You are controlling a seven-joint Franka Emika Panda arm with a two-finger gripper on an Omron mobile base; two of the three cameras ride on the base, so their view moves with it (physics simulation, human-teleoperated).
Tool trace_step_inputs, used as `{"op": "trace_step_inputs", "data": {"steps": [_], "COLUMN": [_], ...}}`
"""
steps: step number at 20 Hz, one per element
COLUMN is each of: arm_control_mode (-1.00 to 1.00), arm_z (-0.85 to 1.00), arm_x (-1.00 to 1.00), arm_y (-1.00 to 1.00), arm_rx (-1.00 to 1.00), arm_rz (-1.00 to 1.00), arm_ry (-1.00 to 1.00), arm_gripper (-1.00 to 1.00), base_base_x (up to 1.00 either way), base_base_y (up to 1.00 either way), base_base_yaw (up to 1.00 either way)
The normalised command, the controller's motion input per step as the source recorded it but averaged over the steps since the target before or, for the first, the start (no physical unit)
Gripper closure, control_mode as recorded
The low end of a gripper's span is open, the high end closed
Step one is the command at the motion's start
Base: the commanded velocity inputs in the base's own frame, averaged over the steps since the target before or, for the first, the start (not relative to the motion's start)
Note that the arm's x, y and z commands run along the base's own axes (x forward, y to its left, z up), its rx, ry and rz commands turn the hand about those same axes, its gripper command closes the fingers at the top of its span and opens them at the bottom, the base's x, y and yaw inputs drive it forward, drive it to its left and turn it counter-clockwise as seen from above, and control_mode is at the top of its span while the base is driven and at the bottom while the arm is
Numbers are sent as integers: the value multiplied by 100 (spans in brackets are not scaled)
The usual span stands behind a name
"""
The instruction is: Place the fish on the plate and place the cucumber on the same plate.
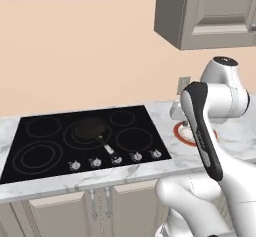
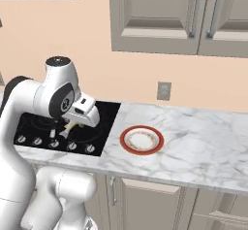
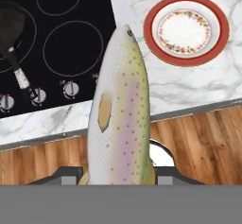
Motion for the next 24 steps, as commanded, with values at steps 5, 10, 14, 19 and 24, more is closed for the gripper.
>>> {"op": "trace_step_inputs", "data": {"steps": [5,10,14,19,24], "arm_control_mode": [100,100,-100,-100,-100], "arm_z": [0,0,-5,-74,-76], "arm_x": [0,0,7,3,15], "arm_y": [0,0,-4,-36,-24], "arm_rx": [0,0,0,9,6], "arm_rz": [0,0,0,0,0], "arm_ry": [0,0,0,0,-5], "arm_gripper": [100,100,100,100,100], "base_base_x": [23,40,13,0,0], "base_base_y": [-50,-27,-15,0,0], "base_base_yaw": [9,4,1,0,0]}}
